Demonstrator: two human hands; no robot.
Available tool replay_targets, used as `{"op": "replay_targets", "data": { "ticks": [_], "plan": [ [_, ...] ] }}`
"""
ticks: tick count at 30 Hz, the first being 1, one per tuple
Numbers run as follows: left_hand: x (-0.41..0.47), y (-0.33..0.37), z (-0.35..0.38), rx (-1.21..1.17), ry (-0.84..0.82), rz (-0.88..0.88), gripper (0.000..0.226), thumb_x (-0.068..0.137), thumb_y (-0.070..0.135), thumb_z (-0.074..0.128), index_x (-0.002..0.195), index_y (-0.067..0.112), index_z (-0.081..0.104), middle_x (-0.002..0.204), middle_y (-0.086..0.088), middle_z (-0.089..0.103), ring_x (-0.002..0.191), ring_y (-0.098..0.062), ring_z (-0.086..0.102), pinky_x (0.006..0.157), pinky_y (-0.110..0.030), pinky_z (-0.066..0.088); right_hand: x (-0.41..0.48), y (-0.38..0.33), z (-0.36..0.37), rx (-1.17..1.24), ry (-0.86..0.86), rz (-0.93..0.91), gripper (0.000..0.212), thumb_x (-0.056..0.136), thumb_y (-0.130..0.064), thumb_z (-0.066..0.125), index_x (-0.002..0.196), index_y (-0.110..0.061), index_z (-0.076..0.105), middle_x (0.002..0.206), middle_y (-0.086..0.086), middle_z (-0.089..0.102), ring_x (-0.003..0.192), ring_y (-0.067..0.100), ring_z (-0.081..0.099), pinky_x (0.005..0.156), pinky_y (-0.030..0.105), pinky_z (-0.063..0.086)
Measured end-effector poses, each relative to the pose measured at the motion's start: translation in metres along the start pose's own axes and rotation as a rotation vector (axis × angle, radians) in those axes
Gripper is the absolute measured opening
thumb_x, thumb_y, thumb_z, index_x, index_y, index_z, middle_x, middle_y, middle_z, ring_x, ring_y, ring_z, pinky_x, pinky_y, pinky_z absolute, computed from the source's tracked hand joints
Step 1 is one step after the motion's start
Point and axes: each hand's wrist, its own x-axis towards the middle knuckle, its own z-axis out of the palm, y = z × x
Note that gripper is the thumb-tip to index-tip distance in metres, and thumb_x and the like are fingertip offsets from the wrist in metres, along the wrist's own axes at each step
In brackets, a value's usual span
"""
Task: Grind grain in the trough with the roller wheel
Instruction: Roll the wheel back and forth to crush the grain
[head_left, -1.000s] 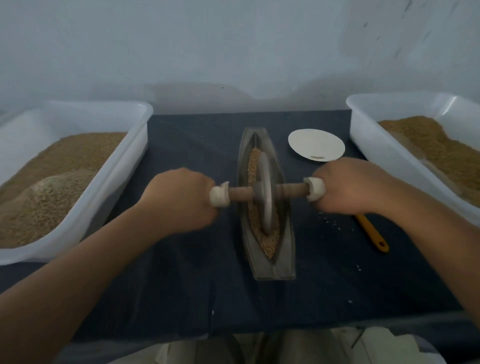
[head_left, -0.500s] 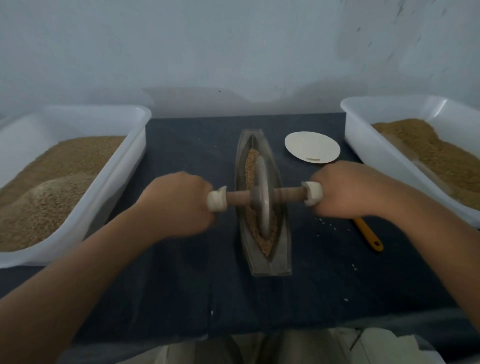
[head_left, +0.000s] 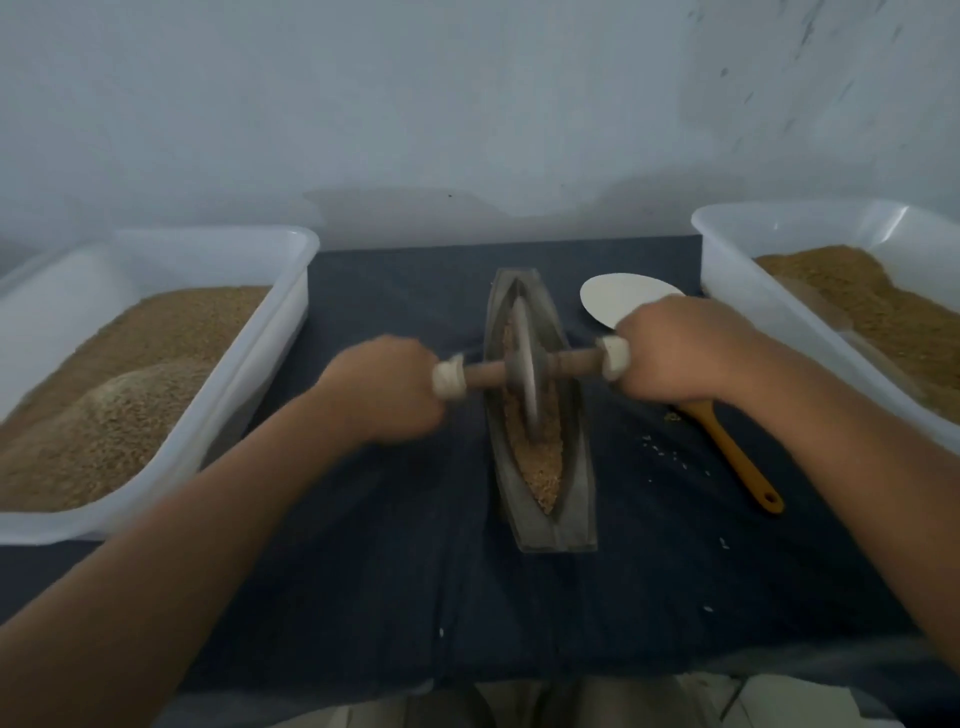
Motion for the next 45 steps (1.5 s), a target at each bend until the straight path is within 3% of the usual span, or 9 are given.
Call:
{"op": "replay_targets", "data": {
  "ticks": [4,7,12,16,21,30,34,38,45],
  "plan": [
    [-0.048,-0.007,0.012,-0.074,-0.068,0.002,0.029,0.063,0.055,0.053,0.065,0.026,0.060,0.057,0.011,0.060,0.051,-0.004,0.057,0.046,-0.024,0.037,-0.030,-0.006,-0.011,0.044,-0.169,-0.105,0.033,0.056,-0.066,0.042,0.078,-0.051,0.062,0.070,-0.047,0.054,0.053,0.001,0.060,0.043,0.023,0.032],
    [-0.017,-0.003,0.010,-0.011,-0.003,-0.022,0.031,0.070,0.054,0.049,0.066,0.025,0.059,0.063,0.008,0.060,0.056,-0.009,0.057,0.049,-0.026,0.038,-0.004,-0.003,0.002,-0.015,0.084,-0.028,0.029,0.074,-0.053,0.059,0.064,-0.026,0.058,0.058,-0.002,0.060,0.053,0.008,0.054,0.046,0.028,0.036],
    [0.059,0.002,-0.008,0.211,0.261,-0.064,0.039,0.075,0.062,0.046,0.067,0.025,0.057,0.067,0.006,0.059,0.057,-0.018,0.054,0.057,-0.030,0.045,0.026,-0.003,0.026,0.062,0.394,0.072,0.032,0.085,-0.043,0.051,0.061,-0.022,0.044,0.057,-0.006,0.046,0.053,0.017,0.046,0.052,0.030,0.040],
    [0.047,0.002,-0.010,0.130,0.130,-0.022,0.031,0.080,0.055,0.056,0.070,0.026,0.061,0.071,0.006,0.062,0.064,-0.019,0.060,0.059,-0.032,0.048,0.023,-0.002,0.008,0.067,0.157,0.087,0.028,0.081,-0.047,0.045,0.068,-0.023,0.051,0.065,-0.004,0.058,0.060,0.017,0.055,0.059,0.035,0.051],
    [-0.022,-0.009,0.009,0.046,0.014,0.061,0.029,0.066,0.057,0.050,0.066,0.029,0.060,0.059,0.011,0.060,0.054,-0.004,0.056,0.046,-0.024,0.034,-0.020,0.003,-0.003,0.094,-0.296,0.011,0.029,0.065,-0.058,0.057,0.069,-0.031,0.066,0.062,-0.011,0.067,0.054,0.006,0.062,0.049,0.027,0.042],
    [0.059,0.004,-0.009,0.107,0.193,-0.099,0.037,0.080,0.060,0.054,0.071,0.025,0.061,0.073,0.004,0.064,0.063,-0.018,0.059,0.058,-0.031,0.047,0.038,-0.001,0.015,-0.030,0.320,0.073,0.031,0.079,-0.053,0.048,0.062,-0.027,0.048,0.059,-0.008,0.050,0.055,0.016,0.050,0.053,0.030,0.039],
    [0.023,0.009,-0.011,0.108,0.110,-0.039,0.022,0.077,0.045,0.061,0.069,0.025,0.059,0.068,0.008,0.060,0.060,-0.015,0.058,0.055,-0.029,0.043,0.021,0.004,0.012,0.031,0.084,0.063,0.022,0.080,-0.045,0.061,0.068,-0.027,0.057,0.068,-0.006,0.059,0.064,0.015,0.058,0.058,0.033,0.050],
    [-0.026,0.008,-0.007,0.177,0.087,0.096,0.022,0.070,0.048,0.056,0.061,0.028,0.055,0.055,0.010,0.055,0.051,-0.007,0.052,0.047,-0.024,0.033,-0.030,0.011,0.015,0.186,-0.349,-0.002,0.035,0.060,-0.066,0.055,0.078,-0.039,0.068,0.067,-0.018,0.068,0.060,0.001,0.065,0.050,0.029,0.044],
    [0.054,0.010,-0.028,0.147,0.083,-0.061,0.028,0.075,0.051,0.058,0.071,0.024,0.057,0.074,0.005,0.060,0.065,-0.020,0.057,0.064,-0.034,0.049,0.026,0.003,0.034,-0.002,0.294,0.116,0.032,0.087,-0.051,0.047,0.071,-0.023,0.053,0.066,-0.008,0.053,0.065,0.023,0.056,0.055,0.031,0.038]
  ]
}}
